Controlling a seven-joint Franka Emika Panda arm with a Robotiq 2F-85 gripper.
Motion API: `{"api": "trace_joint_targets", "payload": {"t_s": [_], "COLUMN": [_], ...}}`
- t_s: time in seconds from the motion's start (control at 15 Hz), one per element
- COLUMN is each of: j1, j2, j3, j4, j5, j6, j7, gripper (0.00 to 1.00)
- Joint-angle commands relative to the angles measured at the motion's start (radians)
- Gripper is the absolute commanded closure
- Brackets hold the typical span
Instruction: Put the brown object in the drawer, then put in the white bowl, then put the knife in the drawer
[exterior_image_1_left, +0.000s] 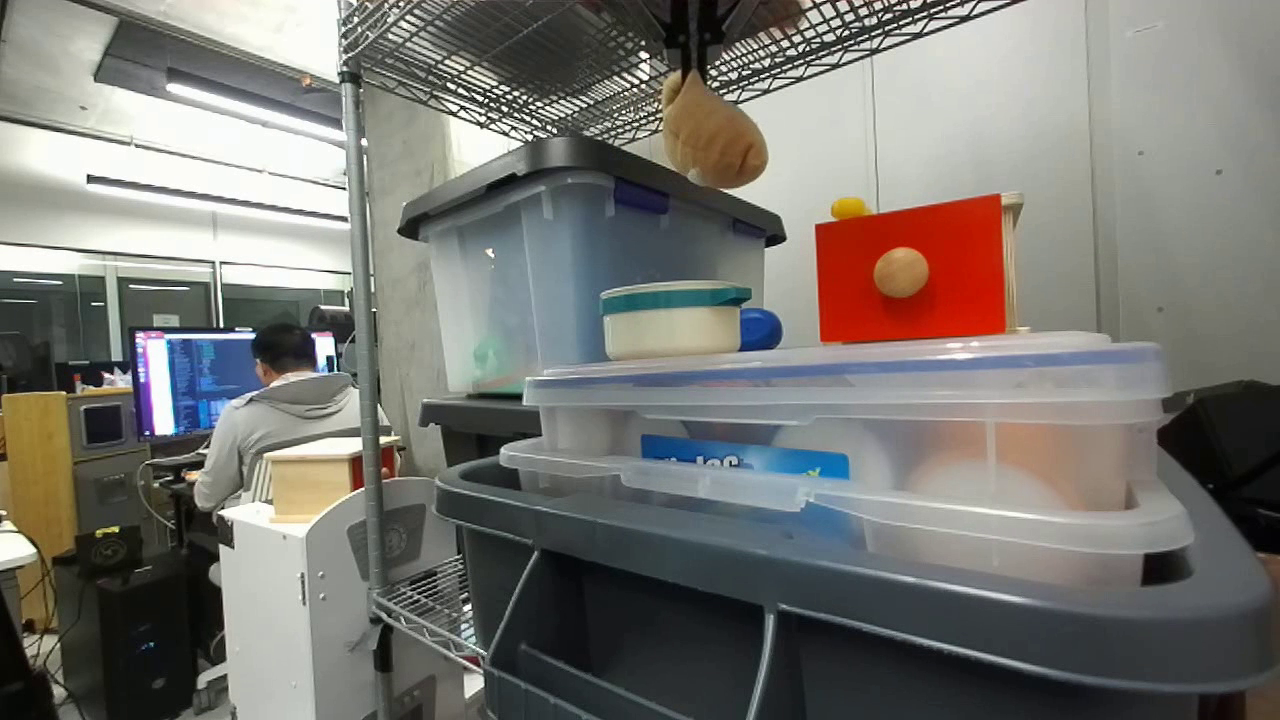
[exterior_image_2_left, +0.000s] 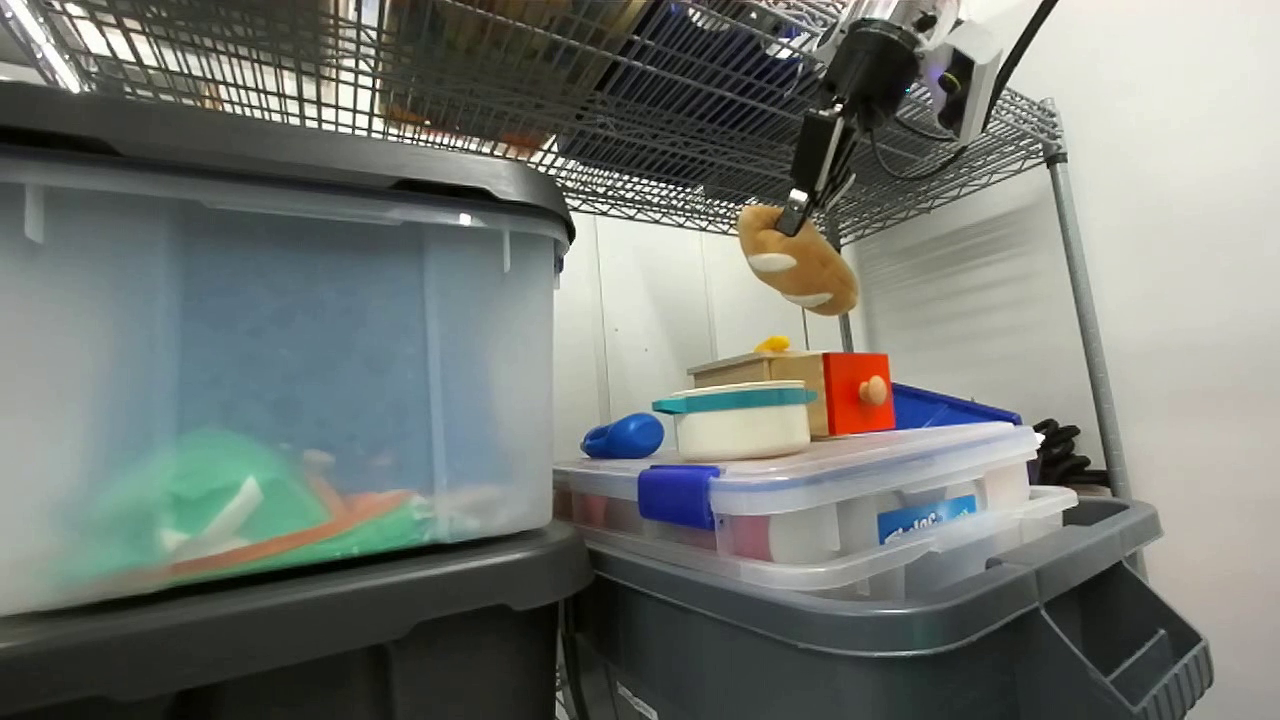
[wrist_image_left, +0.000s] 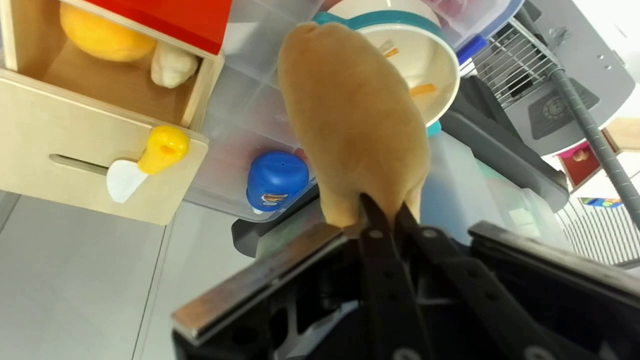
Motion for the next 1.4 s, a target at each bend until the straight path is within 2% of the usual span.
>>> {"api": "trace_joint_targets", "payload": {"t_s": [0.0, 0.4, 1.33], "j1": [0.007, -0.014, -0.069], "j2": [0.025, 0.076, 0.189], "j3": [-0.019, -0.03, -0.023], "j4": [0.007, 0.036, 0.156], "j5": [0.046, 0.084, 0.154], "j6": [0.049, 0.09, 0.073], "j7": [-0.098, -0.153, -0.249], "gripper": [0.98, 0.98, 0.98]}}
